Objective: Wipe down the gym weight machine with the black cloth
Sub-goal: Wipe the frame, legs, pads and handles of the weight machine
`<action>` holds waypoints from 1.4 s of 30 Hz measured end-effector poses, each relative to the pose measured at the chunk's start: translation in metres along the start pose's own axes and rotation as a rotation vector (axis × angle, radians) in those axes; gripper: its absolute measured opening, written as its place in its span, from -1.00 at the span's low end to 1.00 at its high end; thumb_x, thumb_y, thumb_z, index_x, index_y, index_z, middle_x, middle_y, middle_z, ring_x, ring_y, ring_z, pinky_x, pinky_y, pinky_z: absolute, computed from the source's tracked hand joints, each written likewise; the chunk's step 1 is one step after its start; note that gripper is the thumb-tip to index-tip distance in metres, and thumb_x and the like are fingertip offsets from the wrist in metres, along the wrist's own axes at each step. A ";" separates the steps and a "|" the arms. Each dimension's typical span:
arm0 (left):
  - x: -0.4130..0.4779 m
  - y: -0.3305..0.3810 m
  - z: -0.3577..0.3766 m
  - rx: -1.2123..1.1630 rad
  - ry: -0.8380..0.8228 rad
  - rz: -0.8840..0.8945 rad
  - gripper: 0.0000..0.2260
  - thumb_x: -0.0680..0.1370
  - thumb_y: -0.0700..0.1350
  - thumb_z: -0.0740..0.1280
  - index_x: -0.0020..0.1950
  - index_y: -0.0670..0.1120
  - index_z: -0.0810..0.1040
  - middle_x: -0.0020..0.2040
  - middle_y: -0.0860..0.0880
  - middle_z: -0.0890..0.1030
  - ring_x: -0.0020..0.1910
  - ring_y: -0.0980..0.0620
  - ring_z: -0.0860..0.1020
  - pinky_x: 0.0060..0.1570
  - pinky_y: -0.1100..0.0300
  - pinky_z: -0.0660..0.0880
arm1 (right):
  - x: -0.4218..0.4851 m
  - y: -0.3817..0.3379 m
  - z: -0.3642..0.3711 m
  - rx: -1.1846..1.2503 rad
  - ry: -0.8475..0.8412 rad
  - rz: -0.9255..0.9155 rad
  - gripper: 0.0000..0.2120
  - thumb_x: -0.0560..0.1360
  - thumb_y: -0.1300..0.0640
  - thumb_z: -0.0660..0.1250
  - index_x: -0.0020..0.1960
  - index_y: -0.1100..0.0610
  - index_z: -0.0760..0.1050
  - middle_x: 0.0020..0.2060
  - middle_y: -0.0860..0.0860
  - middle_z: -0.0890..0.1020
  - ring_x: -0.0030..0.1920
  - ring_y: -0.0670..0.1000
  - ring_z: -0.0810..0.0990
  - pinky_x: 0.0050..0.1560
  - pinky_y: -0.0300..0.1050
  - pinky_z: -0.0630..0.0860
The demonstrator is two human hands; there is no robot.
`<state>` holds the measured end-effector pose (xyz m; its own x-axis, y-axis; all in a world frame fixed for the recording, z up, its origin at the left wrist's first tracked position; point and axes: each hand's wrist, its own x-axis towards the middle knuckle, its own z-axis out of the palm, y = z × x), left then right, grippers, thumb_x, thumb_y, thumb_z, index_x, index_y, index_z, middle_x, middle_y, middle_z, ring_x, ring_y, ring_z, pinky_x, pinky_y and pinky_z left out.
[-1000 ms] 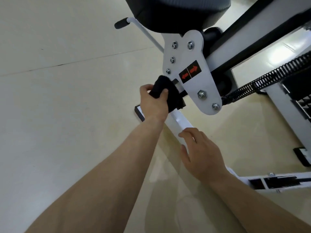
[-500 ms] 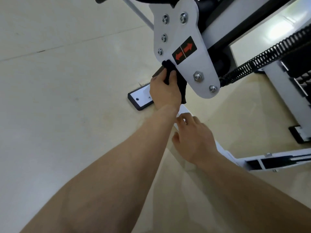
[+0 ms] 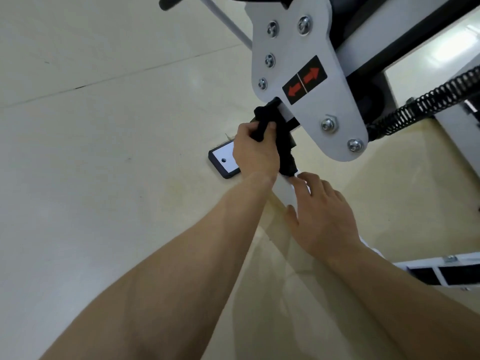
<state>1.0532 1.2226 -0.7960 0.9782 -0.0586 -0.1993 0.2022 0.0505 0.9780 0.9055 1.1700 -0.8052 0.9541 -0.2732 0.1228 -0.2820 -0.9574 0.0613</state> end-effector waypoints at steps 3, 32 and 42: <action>-0.010 0.010 0.003 -0.040 -0.035 0.097 -0.78 0.56 0.00 0.38 0.13 -0.09 0.59 0.05 0.00 0.65 0.10 0.01 0.58 0.18 0.07 0.50 | -0.001 0.002 -0.002 0.003 -0.003 -0.013 -0.57 0.42 0.10 0.33 0.27 0.18 0.49 0.20 0.11 0.54 -0.01 0.17 0.57 -0.12 0.02 0.49; 0.017 -0.076 -0.023 0.441 -0.099 -0.139 -0.81 0.59 0.03 0.34 -0.05 -0.08 0.63 -0.15 0.05 0.65 -0.05 -0.03 0.63 -0.06 0.18 0.52 | 0.013 0.019 0.033 0.316 -0.003 0.056 -0.50 0.53 0.10 0.26 0.45 0.15 0.34 0.31 0.12 0.47 0.17 0.19 0.52 0.05 0.07 0.48; -0.051 -0.035 -0.040 0.074 -0.588 -0.248 -0.76 0.51 -0.39 0.30 0.04 -0.11 0.63 0.00 -0.10 0.66 -0.06 -0.02 0.67 0.00 0.14 0.63 | -0.008 0.037 0.014 0.674 -0.162 0.245 -0.33 0.55 0.14 0.31 0.56 -0.12 0.10 0.18 0.02 0.48 0.00 0.03 0.56 0.04 -0.01 0.51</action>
<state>0.9983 1.2640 -0.8222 0.7097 -0.5974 -0.3734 0.3945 -0.1021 0.9132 0.8885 1.1351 -0.8180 0.8893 -0.4471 -0.0966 -0.4158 -0.7022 -0.5780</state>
